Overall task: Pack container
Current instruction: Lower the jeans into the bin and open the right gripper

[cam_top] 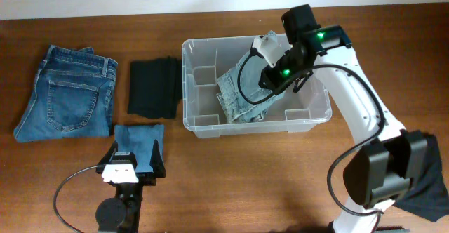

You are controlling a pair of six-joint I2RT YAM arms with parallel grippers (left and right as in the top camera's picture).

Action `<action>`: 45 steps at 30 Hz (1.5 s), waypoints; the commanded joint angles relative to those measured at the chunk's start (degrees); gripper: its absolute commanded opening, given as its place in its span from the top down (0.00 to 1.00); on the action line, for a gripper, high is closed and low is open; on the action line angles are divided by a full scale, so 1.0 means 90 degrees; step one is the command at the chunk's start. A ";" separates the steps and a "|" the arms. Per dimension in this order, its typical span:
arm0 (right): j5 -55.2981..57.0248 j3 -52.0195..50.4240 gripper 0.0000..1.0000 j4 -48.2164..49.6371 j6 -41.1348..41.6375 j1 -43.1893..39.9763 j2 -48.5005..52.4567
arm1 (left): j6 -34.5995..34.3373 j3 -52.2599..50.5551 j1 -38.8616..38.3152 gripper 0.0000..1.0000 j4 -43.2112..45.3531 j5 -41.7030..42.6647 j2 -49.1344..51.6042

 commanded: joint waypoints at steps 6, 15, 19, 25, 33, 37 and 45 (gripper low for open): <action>0.1156 0.0002 0.84 -0.0027 0.0165 0.0066 0.0109 | 0.0104 -0.0015 0.0032 0.01 -0.0024 0.0024 -0.0049; 0.1797 0.0002 0.54 -0.0117 0.0187 0.0017 0.0121 | 0.0104 -0.0015 0.0032 0.01 -0.0027 0.0024 -0.0049; 0.1953 0.0002 0.54 -0.0194 0.0221 -0.0160 0.0121 | 0.0104 -0.0015 0.0032 0.01 -0.0024 0.0024 -0.0049; 0.2149 0.0002 0.53 -0.0216 0.0476 -0.0624 0.0121 | 0.0104 -0.0015 0.0032 0.01 -0.0027 0.0024 -0.0049; 0.1841 0.0002 0.65 -0.0367 0.0879 -0.0583 0.0121 | 0.0104 -0.0015 0.0032 0.01 -0.0024 0.0024 -0.0049; 0.1841 -0.0029 0.79 -0.0520 0.1166 -0.0551 0.0126 | 0.0104 -0.0015 0.0032 0.01 -0.0027 0.0024 -0.0049; 0.1834 -0.0260 0.96 -0.0697 0.1583 -0.0551 0.0104 | 0.0104 -0.0015 0.0032 0.01 -0.0027 0.0024 -0.0049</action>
